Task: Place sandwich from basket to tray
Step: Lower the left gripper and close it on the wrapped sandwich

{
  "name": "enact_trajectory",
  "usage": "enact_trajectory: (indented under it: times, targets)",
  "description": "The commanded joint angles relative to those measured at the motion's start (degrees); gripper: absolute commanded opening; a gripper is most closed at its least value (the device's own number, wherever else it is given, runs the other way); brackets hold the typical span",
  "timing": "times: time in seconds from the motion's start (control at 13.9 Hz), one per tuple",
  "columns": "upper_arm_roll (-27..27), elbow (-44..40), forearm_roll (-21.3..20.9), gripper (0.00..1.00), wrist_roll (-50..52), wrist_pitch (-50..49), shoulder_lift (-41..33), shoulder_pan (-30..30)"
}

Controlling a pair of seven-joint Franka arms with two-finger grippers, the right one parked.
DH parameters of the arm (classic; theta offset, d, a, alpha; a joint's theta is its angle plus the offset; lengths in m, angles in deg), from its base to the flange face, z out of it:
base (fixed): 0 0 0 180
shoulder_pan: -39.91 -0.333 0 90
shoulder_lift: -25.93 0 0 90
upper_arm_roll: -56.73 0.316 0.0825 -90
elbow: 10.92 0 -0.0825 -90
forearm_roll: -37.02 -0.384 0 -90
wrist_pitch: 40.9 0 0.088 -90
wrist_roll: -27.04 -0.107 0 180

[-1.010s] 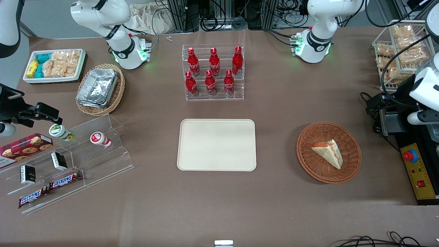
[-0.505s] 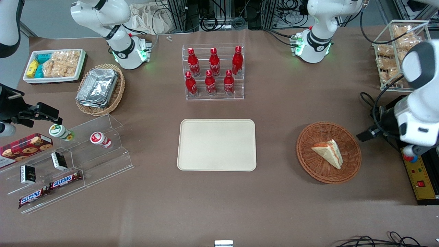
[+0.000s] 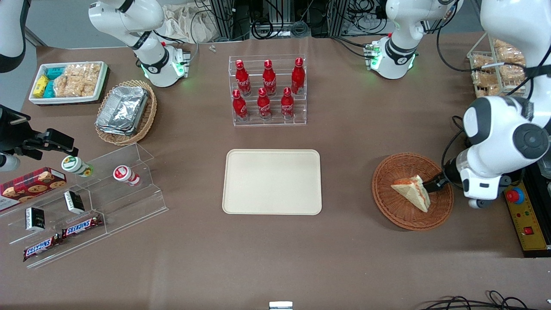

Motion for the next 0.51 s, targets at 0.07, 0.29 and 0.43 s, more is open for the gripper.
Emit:
enact_trajectory:
  times: [0.07,0.29,0.43]
  targets:
    - [-0.3,0.1,0.7,1.0,3.1,3.7,3.2,-0.4]
    - [-0.3,0.6,2.6,1.0,4.7,7.4,5.6,0.0]
    - [-0.3,0.6,2.7,1.0,5.1,8.4,6.8,0.0]
